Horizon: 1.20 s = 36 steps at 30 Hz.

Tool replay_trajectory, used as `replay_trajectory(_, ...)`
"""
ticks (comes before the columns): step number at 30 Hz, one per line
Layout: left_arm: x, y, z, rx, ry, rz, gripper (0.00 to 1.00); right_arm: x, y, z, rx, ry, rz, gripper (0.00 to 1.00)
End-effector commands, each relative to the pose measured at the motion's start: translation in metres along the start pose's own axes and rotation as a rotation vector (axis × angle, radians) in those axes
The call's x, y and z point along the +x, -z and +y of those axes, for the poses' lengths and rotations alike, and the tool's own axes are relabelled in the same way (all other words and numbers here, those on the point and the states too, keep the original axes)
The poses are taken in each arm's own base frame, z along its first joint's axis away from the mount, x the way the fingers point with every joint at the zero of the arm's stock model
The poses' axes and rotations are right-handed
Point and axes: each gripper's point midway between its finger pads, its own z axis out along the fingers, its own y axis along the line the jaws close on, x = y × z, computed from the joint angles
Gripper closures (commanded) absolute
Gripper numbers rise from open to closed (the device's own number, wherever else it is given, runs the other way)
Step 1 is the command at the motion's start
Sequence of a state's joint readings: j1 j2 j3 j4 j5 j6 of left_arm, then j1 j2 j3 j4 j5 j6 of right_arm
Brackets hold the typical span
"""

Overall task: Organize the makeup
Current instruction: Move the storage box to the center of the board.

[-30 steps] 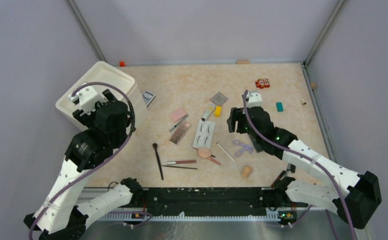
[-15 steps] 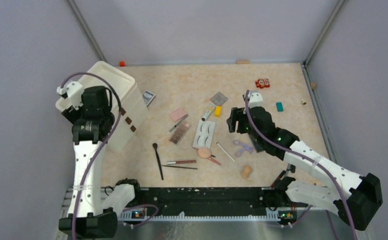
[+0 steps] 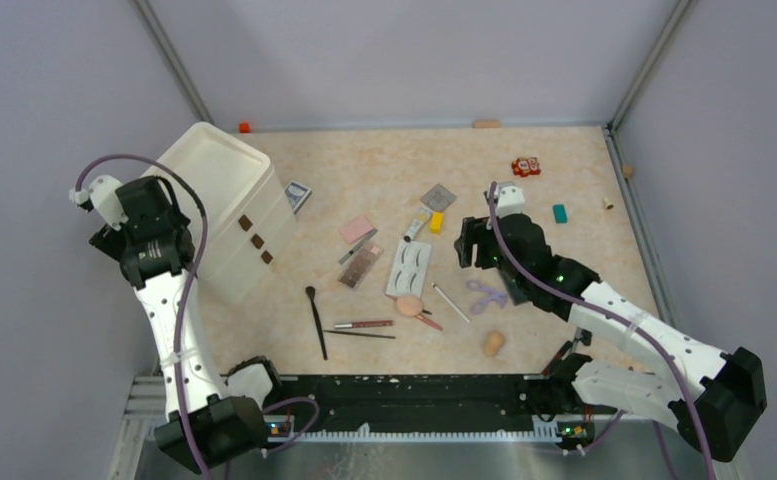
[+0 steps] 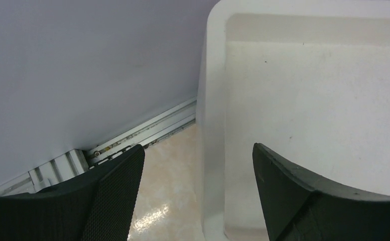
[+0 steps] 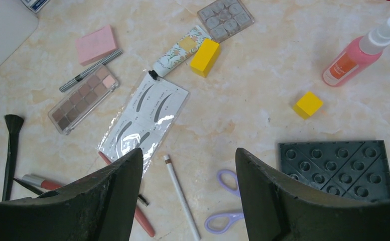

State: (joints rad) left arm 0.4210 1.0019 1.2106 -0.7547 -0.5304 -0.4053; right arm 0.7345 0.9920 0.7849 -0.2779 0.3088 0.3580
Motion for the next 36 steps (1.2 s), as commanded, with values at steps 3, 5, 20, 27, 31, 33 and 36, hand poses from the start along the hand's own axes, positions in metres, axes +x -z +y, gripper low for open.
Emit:
replay_trajectory(3,0.011,-0.020,-0.016,0.062,0.009,0.028,0.21,-0.016,0.004,0.004,-0.025,0.000,-0.035,0.33)
replay_trajectory(5,0.017,-0.025,-0.020,0.077,0.013,0.041,0.25,-0.016,0.004,0.004,-0.023,0.001,-0.036,0.33)
replay_trajectory(20,0.038,-0.037,-0.076,0.351,-0.066,0.133,0.78,-0.018,0.003,0.002,-0.013,-0.016,-0.048,0.33)
replay_trajectory(27,0.057,-0.021,-0.120,0.536,-0.132,0.173,0.92,-0.020,0.008,-0.001,-0.005,-0.030,-0.065,0.33)
replay_trajectory(31,0.073,-0.003,-0.154,0.583,-0.193,0.174,0.91,-0.019,0.009,-0.002,-0.003,-0.037,-0.066,0.33)
replay_trajectory(33,0.082,0.006,-0.172,0.607,-0.202,0.177,0.91,-0.018,0.009,-0.003,0.003,-0.038,-0.063,0.33)
replay_trajectory(36,0.093,0.006,-0.195,0.626,-0.195,0.198,0.91,-0.017,0.011,-0.004,0.008,-0.038,-0.062,0.33)
